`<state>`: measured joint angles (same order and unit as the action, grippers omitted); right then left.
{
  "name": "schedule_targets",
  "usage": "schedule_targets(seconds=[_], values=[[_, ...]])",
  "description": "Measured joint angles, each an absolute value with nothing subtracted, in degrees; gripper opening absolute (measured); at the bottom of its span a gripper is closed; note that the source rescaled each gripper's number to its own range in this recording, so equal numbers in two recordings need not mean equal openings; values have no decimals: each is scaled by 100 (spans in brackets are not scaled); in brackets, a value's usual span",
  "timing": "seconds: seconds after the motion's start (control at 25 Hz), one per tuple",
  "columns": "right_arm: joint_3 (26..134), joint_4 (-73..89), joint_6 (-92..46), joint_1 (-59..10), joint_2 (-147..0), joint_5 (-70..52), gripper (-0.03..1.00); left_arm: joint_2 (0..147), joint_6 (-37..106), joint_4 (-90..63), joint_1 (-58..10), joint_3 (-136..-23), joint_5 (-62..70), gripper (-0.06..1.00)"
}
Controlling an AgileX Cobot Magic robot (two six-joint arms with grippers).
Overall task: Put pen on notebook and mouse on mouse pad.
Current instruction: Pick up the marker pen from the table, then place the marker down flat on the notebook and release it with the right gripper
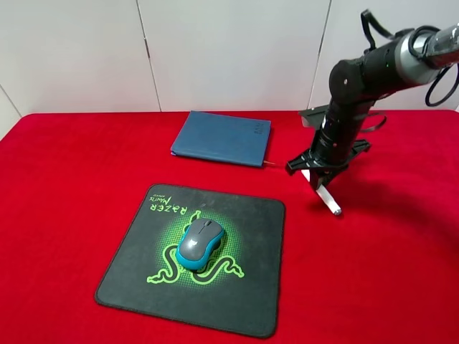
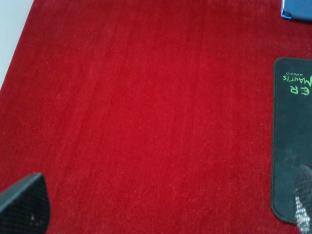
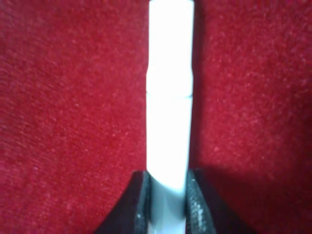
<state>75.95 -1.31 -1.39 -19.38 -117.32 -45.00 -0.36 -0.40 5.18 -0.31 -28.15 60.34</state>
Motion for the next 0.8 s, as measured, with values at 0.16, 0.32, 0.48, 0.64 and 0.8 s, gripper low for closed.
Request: schedule_targets(seconds=[0.16,0.32,0.48,0.64,0.8], values=[[8206,-49,-245,-1938,-11574,-5190,0,-36,-40,518,-31,-2815,6034,100],[8830,244,-548,-1940,-11541,-5764,0,-36,-40,518,-31,-2815,6034,100],[9423,357,-725,-2129,-11583,-6120,0,-36,-40,518,-31,-2815,6034,100],[10312,360,-843,-2486,-11960,-6459,0,-36,-40,518,-31,-2815,6034,100],[11419,360,-869,-2783,-12654,-6820,0,-36,-40,518,-31,-2815,6034,100]])
